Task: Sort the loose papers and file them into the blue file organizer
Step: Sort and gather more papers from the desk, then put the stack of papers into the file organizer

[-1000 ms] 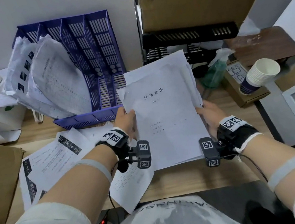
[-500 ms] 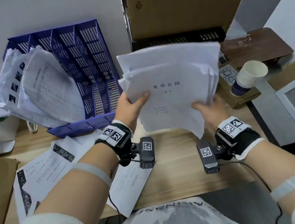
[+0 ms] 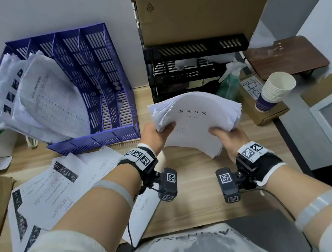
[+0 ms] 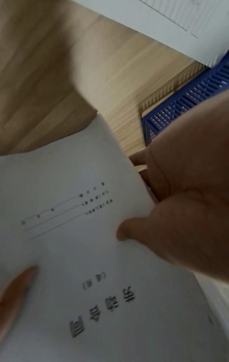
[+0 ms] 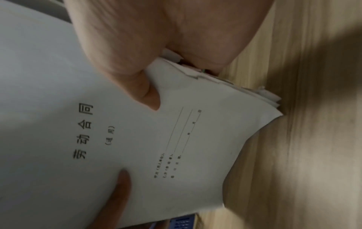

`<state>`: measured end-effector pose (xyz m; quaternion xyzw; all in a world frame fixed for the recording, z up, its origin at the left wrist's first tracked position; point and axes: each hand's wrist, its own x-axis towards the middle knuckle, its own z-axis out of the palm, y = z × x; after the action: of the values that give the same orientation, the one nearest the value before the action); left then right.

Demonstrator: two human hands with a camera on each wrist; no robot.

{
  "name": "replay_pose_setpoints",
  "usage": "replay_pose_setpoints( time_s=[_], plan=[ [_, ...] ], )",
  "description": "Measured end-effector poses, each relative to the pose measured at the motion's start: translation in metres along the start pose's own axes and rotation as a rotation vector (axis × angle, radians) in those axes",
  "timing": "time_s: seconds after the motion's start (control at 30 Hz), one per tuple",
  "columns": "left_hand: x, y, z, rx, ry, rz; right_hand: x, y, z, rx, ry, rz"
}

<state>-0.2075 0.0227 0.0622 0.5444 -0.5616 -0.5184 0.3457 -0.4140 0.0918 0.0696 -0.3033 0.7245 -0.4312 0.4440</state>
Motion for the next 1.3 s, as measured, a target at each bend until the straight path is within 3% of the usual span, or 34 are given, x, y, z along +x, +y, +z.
replay_pose_setpoints(
  time_s=[0.1,0.2,0.27,0.33,0.43,0.5,0.6,0.7,0.8,0.97,1.3],
  plan=[
    [-0.003,0.004,-0.002,0.087,0.029,-0.041,0.009,0.000,-0.001,-0.140,0.061,-0.068],
    [-0.004,0.008,-0.016,0.144,0.140,-0.008,0.012,-0.011,0.004,-0.243,0.293,-0.154],
    [-0.005,0.010,-0.030,0.138,0.207,0.015,0.005,-0.028,0.017,-0.254,0.143,-0.187],
    [-0.007,0.015,-0.041,0.167,0.257,0.058,-0.010,-0.053,0.040,-0.243,-0.186,-0.207],
    [-0.017,0.031,-0.051,0.160,0.154,0.170,-0.032,-0.093,0.087,-0.276,-0.459,-0.275],
    [-0.021,0.038,-0.059,0.232,0.080,0.226,-0.043,-0.116,0.121,-0.341,-0.495,-0.279],
    [-0.031,0.051,-0.083,0.407,0.155,0.326,-0.052,-0.143,0.151,-0.310,-0.372,-0.257],
    [-0.039,0.049,-0.112,0.364,0.174,0.424,-0.057,-0.170,0.163,-0.295,-0.277,-0.326],
    [-0.030,0.026,-0.140,0.332,0.096,0.333,-0.060,-0.193,0.182,-0.276,-0.271,-0.390],
    [-0.014,-0.004,-0.167,0.255,0.094,0.203,-0.071,-0.216,0.215,-0.263,-0.333,-0.466],
    [0.024,-0.042,-0.197,0.220,0.050,0.103,-0.046,-0.221,0.274,-0.327,-0.284,-0.419]
  ],
)
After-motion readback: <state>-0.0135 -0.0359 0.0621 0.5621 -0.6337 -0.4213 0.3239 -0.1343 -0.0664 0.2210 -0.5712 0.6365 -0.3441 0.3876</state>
